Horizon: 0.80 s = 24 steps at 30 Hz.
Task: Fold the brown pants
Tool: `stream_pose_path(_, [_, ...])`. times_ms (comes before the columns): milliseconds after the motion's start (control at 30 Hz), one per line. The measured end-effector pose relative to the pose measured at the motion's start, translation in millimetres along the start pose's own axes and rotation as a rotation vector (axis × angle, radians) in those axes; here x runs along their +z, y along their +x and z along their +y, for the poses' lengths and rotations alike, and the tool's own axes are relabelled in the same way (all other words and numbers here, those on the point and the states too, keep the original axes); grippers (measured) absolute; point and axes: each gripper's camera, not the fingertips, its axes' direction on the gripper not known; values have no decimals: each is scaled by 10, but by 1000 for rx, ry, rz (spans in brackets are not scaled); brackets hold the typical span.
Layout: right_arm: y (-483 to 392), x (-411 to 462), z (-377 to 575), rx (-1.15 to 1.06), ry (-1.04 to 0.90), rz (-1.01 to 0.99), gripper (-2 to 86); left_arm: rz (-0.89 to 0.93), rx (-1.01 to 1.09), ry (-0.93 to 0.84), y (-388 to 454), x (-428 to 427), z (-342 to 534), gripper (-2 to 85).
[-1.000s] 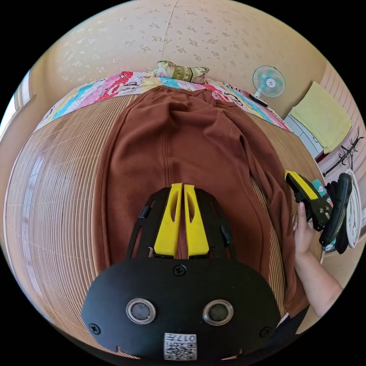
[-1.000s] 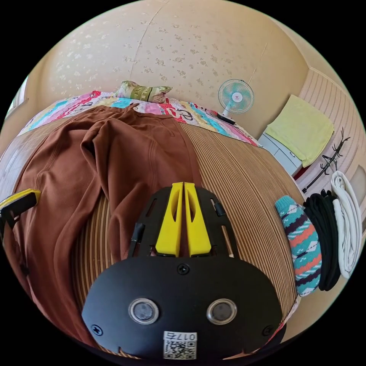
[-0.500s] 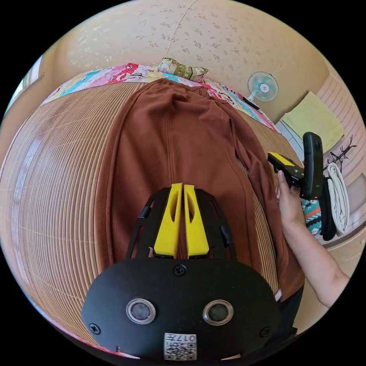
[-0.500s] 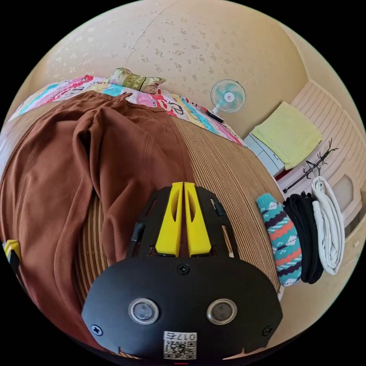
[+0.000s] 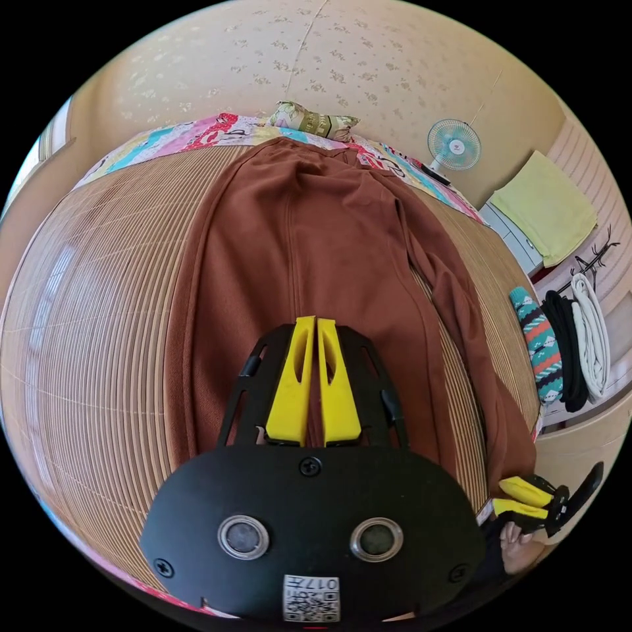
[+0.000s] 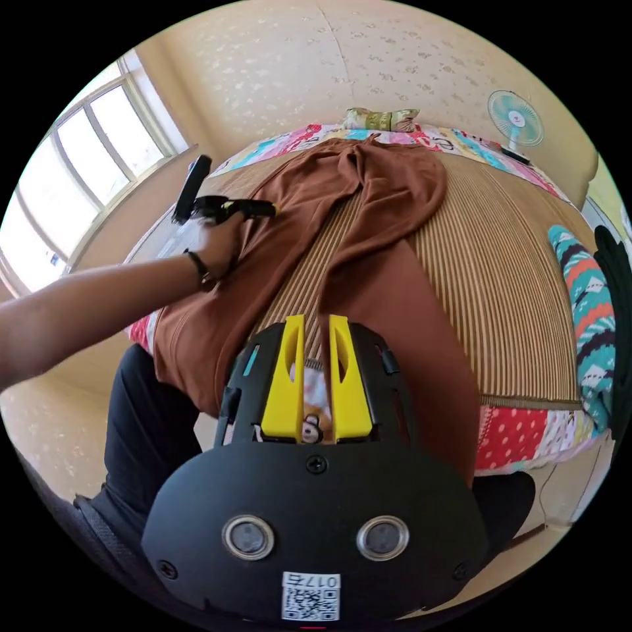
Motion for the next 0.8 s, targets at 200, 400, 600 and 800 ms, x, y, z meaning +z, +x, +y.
stream_pose_path(200, [-220,-24,245,-108,-43,298,66,-44,24,4,34,2,-16,-10])
stream_pose_path(400, [-198,-108,61,-94,-115,347,71,19,-22,-25,-122,-75,92,-10])
stream_pose_path(600, [18,-276,-34,-81,-118,386,99,163,-76,-46,-259,-465,893,-10])
stream_pose_path(800, [383,-379,-241,-8,-189,301,75,245,-66,77,-368,-778,1836,-10])
